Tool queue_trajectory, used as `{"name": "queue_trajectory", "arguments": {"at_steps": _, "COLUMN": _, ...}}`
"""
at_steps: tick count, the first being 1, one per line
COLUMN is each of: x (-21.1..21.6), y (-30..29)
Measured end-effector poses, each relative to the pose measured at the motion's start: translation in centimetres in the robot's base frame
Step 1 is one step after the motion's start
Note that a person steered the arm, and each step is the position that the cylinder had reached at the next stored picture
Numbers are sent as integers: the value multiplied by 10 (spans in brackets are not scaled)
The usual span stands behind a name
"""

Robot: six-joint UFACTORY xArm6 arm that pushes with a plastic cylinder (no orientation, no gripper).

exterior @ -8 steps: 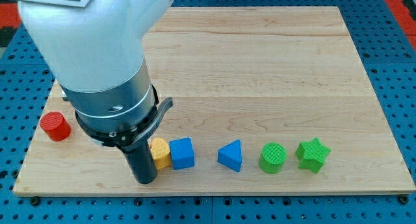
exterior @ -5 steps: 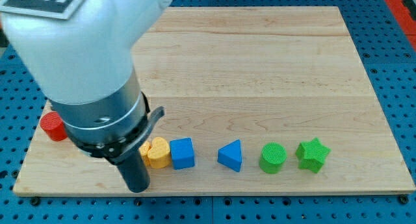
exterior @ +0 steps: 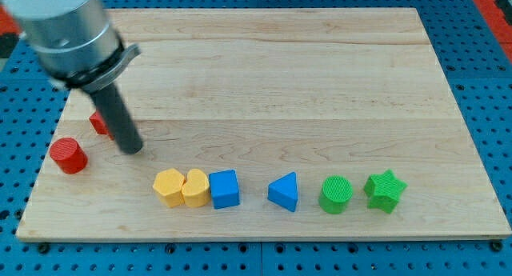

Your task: Move the red star parallel left to the yellow hexagon

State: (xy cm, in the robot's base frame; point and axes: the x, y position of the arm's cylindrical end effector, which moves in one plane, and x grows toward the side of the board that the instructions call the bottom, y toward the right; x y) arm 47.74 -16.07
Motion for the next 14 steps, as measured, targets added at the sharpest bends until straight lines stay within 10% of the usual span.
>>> {"name": "queue_trajectory", "arguments": {"at_steps": 2, "x": -92, "y": -16}}
{"name": "queue_trajectory", "arguments": {"at_steps": 6, "x": -48, "y": -69}}
{"name": "queue_trajectory", "arguments": {"at_steps": 8, "x": 43, "y": -65}}
{"name": "queue_trajectory", "arguments": {"at_steps": 10, "x": -9, "y": -55}}
{"name": "queue_trajectory", "arguments": {"at_steps": 14, "x": 41, "y": -4}}
